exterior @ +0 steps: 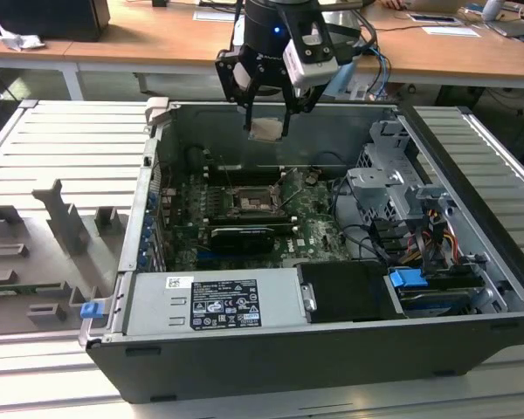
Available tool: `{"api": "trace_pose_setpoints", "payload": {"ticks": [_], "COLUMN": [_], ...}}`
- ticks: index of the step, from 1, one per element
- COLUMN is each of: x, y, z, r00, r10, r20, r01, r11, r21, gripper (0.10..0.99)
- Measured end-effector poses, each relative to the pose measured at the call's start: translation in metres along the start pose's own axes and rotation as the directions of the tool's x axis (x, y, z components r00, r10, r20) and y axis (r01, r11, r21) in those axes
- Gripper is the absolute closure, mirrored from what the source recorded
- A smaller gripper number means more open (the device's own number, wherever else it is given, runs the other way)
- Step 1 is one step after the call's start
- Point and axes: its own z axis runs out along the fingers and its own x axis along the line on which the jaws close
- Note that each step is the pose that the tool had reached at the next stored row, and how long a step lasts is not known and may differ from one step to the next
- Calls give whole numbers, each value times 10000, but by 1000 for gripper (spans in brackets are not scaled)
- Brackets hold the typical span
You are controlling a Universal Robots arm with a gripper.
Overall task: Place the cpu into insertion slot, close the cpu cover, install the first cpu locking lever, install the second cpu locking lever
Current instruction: 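Place the cpu into insertion slot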
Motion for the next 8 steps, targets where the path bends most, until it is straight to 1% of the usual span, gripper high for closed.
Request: {"api": "trace_pose_setpoints", "payload": {"ticks": [8], "x": [0], "y": [0], "z": [1], "r00": [9992], "r10": [387], "r20": [35], "r01": [-387], "r11": [9993], "r21": [-9], "gripper": [545]}}
